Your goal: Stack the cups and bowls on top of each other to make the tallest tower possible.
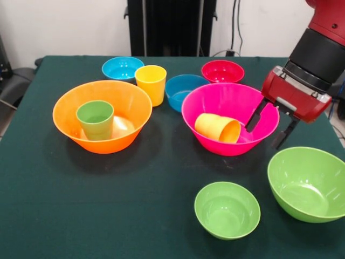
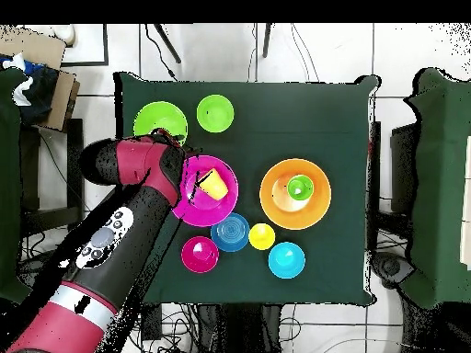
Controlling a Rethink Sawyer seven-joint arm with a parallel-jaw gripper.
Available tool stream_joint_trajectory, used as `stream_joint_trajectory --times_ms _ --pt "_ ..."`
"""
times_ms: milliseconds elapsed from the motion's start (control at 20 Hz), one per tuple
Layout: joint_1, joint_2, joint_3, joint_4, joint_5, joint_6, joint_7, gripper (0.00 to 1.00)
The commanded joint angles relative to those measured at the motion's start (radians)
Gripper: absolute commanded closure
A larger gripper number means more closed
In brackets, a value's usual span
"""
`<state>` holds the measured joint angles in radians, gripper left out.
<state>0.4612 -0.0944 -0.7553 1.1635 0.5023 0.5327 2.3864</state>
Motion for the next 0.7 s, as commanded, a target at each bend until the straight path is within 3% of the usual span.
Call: stream_joint_trajectory --times_ms 50,500,700 --pt "-0.003 0.036 0.072 -0.016 0.013 0.052 0.214 0.00" --pt "-0.016 0.018 0.102 0.029 -0.006 -0.009 0.175 0.00" --pt "-0.026 0.046 0.108 0.020 -0.007 -0.051 0.175 0.00"
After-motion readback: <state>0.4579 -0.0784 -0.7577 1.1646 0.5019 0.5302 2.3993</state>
